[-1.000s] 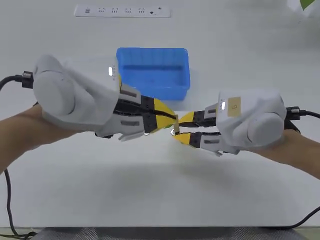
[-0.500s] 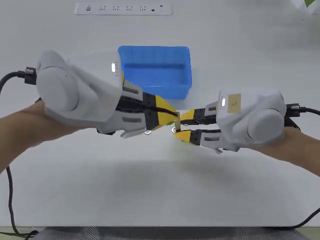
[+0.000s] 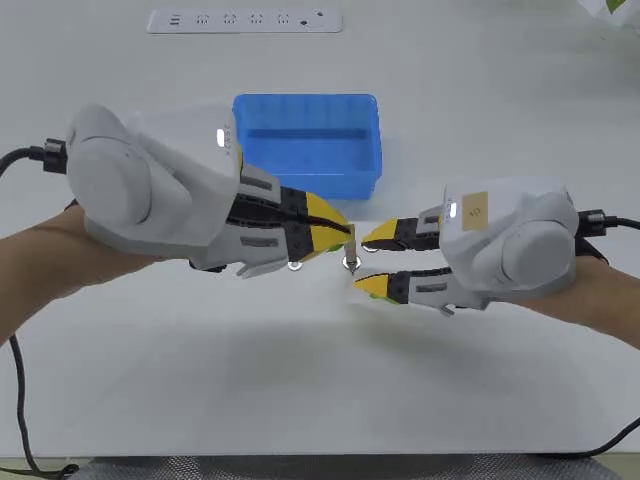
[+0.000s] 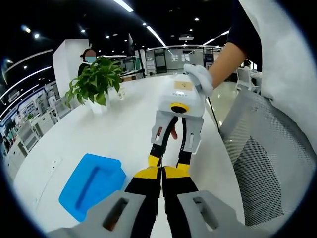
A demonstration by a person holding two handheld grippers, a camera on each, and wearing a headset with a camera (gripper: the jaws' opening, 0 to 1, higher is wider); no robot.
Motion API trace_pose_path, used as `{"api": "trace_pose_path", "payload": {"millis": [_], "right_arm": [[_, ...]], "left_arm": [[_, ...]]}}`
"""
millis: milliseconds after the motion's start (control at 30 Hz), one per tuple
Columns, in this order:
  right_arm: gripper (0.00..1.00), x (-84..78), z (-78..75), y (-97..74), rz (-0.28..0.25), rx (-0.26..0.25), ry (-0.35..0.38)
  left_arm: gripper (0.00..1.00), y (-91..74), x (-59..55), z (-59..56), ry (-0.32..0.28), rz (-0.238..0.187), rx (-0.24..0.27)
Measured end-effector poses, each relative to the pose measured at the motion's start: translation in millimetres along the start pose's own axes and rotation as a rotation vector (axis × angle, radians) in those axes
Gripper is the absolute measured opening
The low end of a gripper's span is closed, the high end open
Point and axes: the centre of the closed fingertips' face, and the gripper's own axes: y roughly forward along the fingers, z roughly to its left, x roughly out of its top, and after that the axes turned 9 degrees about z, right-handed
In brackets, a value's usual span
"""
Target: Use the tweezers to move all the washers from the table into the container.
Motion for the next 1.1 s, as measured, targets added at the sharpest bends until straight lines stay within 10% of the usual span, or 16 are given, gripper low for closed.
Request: {"api": "trace_pose_path", "payload": {"millis": [1100], "right_arm": [[0.14,8.8,-5.1,14.1,-0.019,0.071,-0.015]], "left_arm": [[0.05,7.6,-7.4,8.7,-0.028,0.075,-0.104]]}}
